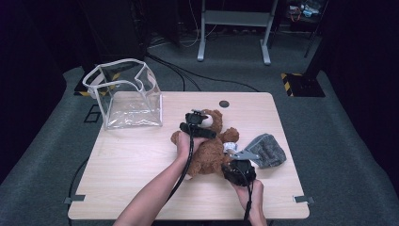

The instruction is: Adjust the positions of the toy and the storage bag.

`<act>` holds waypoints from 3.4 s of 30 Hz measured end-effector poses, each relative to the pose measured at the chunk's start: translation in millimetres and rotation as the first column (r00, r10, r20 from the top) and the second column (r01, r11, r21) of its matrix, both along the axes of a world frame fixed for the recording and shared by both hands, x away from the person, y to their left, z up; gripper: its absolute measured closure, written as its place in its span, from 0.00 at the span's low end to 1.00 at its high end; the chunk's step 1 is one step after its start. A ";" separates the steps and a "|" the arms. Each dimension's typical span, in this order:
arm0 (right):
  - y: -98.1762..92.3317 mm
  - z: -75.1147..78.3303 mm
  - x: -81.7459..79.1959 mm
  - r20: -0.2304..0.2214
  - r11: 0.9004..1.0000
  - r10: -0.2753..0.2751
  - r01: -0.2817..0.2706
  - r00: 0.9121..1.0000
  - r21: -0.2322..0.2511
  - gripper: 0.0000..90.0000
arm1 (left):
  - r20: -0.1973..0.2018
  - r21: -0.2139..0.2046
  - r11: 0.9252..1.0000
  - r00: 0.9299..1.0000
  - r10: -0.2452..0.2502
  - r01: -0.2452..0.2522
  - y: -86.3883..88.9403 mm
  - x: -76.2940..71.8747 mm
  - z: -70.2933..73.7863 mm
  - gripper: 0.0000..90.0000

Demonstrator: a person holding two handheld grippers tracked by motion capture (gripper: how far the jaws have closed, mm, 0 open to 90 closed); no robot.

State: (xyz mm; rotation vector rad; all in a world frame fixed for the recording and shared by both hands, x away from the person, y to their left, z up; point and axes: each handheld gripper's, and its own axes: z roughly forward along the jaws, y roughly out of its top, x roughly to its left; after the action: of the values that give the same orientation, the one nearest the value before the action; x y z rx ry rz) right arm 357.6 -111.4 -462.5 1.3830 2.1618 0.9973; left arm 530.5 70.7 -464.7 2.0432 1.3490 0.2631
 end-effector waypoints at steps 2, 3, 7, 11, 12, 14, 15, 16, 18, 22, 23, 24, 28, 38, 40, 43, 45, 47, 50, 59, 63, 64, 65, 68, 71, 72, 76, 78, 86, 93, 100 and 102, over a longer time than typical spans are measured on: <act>-8.7 1.9 -1.5 0.006 1.000 -0.018 0.018 1.000 0.024 0.33 | -0.001 -0.004 1.000 1.000 0.002 -0.002 1.5 1.3 -3.3 0.00; -14.1 2.7 -3.7 0.020 0.999 -0.026 0.025 0.999 0.037 0.22 | -0.001 -0.004 1.000 1.000 0.002 -0.002 1.5 1.3 -3.3 0.00; -30.1 4.6 -12.3 0.058 0.998 -0.057 0.055 0.997 0.041 0.07 | -0.004 -0.008 1.000 1.000 -0.003 0.003 3.4 0.7 -4.9 0.00; -66.1 -6.9 -26.5 0.039 0.987 -0.160 0.159 0.986 0.039 0.00 | 0.001 -0.010 1.000 1.000 -0.011 0.011 5.1 0.6 -7.4 0.00; -72.1 -10.9 -28.9 0.037 0.982 -0.186 0.185 0.982 0.033 0.00 | -0.006 -0.007 1.000 1.000 -0.012 0.012 4.9 1.0 -8.6 0.00; -76.6 -14.0 -30.5 0.033 0.979 -0.201 0.201 0.979 0.020 0.00 | -0.013 -0.013 1.000 1.000 -0.010 0.010 4.9 1.2 -9.8 0.00; -91.6 -23.7 -35.1 0.018 0.967 -0.253 0.253 0.967 -0.002 0.00 | -0.024 -0.006 1.000 1.000 -0.012 0.012 4.2 1.5 -12.1 0.03; -91.6 -23.7 -35.1 0.018 0.967 -0.253 0.253 0.967 -0.002 0.00 | -0.024 -0.006 1.000 1.000 -0.012 0.012 4.2 1.5 -12.1 0.04; -102.0 -29.2 -38.2 0.010 0.959 -0.285 0.285 0.959 -0.012 0.00 | -0.026 -0.017 1.000 1.000 -0.014 0.014 3.2 0.5 -14.0 0.11; -125.5 -38.5 -40.7 -0.018 0.935 -0.356 0.356 0.934 -0.006 0.02 | -0.003 -0.010 0.999 0.999 -0.035 0.035 0.4 -2.9 -14.5 0.29; -125.5 -38.5 -40.7 -0.018 0.935 -0.356 0.356 0.934 -0.006 0.02 | -0.003 -0.010 0.999 0.999 -0.035 0.035 0.4 -2.9 -14.5 0.34; -131.8 -40.8 -40.3 -0.028 0.927 -0.374 0.374 0.927 -0.005 0.03 | -0.002 -0.006 0.999 0.999 -0.043 0.043 1.1 -2.9 -14.5 0.39; -141.4 -47.3 -35.9 -0.049 0.918 -0.397 0.397 0.916 -0.011 0.04 | 0.031 -0.008 0.998 0.998 -0.063 0.063 2.5 -3.2 -14.4 0.55; -149.5 -62.2 -25.0 -0.056 0.909 -0.417 0.415 0.907 -0.046 0.03 | 0.138 -0.019 0.995 0.986 -0.094 0.097 8.3 -14.4 -9.3 0.67; -149.8 -64.3 -23.8 -0.033 0.907 -0.419 0.416 0.908 -0.063 0.03 | 0.163 -0.045 0.995 0.983 -0.082 0.090 12.1 -16.9 -8.3 0.67; -150.5 -65.9 -20.5 -0.021 0.913 -0.406 0.404 0.914 -0.060 0.01 | 0.204 -0.092 0.992 0.977 -0.067 0.088 19.9 -23.2 -3.1 0.68; -150.8 -66.2 -19.7 -0.019 0.915 -0.400 0.399 0.916 -0.061 0.01 | 0.221 -0.099 0.991 0.973 -0.063 0.087 20.4 -25.8 -0.6 0.68; -152.1 -67.4 -17.3 -0.010 0.920 -0.390 0.389 0.921 -0.058 0.00 | 0.260 -0.119 0.988 0.964 -0.061 0.094 21.1 -31.4 5.7 0.68; -152.4 -67.7 -16.5 -0.008 0.922 -0.383 0.382 0.924 -0.057 0.00 | 0.321 -0.119 0.986 0.944 -0.073 0.116 23.2 -39.7 16.7 0.68; -151.6 -68.0 -17.0 -0.005 0.920 -0.389 0.389 0.921 -0.052 0.00 | 0.437 -0.138 0.981 0.897 -0.062 0.135 45.0 -57.8 36.4 0.69; -152.0 -68.1 -16.7 -0.002 0.921 -0.386 0.385 0.922 -0.054 0.00 | 0.461 -0.151 0.979 0.886 -0.050 0.134 57.4 -61.9 43.8 0.69; -151.9 -68.0 -16.7 -0.003 0.921 -0.388 0.387 0.922 -0.053 0.00 | 0.463 -0.150 0.979 0.885 -0.053 0.137 60.5 -63.0 45.9 0.69; -151.8 -68.0 -16.8 -0.005 0.920 -0.389 0.388 0.921 -0.052 0.00 | 0.466 -0.149 0.979 0.883 -0.053 0.138 63.5 -64.5 47.9 0.69; -151.7 -68.0 -16.7 -0.005 0.920 -0.389 0.388 0.921 -0.052 0.00 | 0.476 -0.152 0.977 0.877 -0.059 0.148 71.6 -68.0 53.6 0.69; -151.5 -68.0 -16.9 -0.006 0.919 -0.391 0.390 0.920 -0.051 0.00 | 0.472 -0.151 0.975 0.879 -0.074 0.164 84.3 -71.4 60.1 0.69; -151.5 -68.0 -16.9 -0.006 0.919 -0.391 0.390 0.920 -0.051 0.00 | 0.472 -0.151 0.975 0.879 -0.074 0.164 84.3 -71.4 60.1 0.69; -151.7 -68.0 -17.0 -0.005 0.921 -0.388 0.387 0.922 -0.054 0.00 | 0.470 -0.132 0.977 0.878 -0.085 0.166 105.3 -78.1 66.5 0.68; -151.6 -68.0 -17.1 -0.006 0.920 -0.388 0.388 0.921 -0.054 0.00 | 0.472 -0.131 0.978 0.878 -0.084 0.164 110.4 -79.2 67.1 0.68; -151.6 -68.0 -17.1 -0.005 0.920 -0.389 0.388 0.921 -0.054 0.00 | 0.467 -0.135 0.983 0.883 -0.047 0.124 158.2 -89.7 74.9 0.69; -151.6 -68.0 -17.1 -0.005 0.920 -0.389 0.388 0.921 -0.054 0.00 | 0.470 -0.131 0.986 0.882 -0.026 0.099 185.9 -100.3 81.4 0.69; -151.5 -68.0 -17.1 -0.005 0.920 -0.389 0.388 0.921 -0.054 0.00 | 0.441 -0.113 0.991 0.897 -0.019 0.076 221.6 -115.0 83.9 0.68; -151.5 -68.0 -17.1 -0.005 0.920 -0.390 0.389 0.921 -0.054 0.00 | 0.429 -0.115 0.991 0.903 -0.016 0.073 225.9 -117.5 84.3 0.68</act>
State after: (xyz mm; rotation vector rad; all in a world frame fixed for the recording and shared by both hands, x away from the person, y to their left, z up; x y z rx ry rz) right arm 340.5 -262.9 -530.5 1.7108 1.8025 0.7725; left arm 413.0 296.6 -380.5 1.7732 1.0168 0.5548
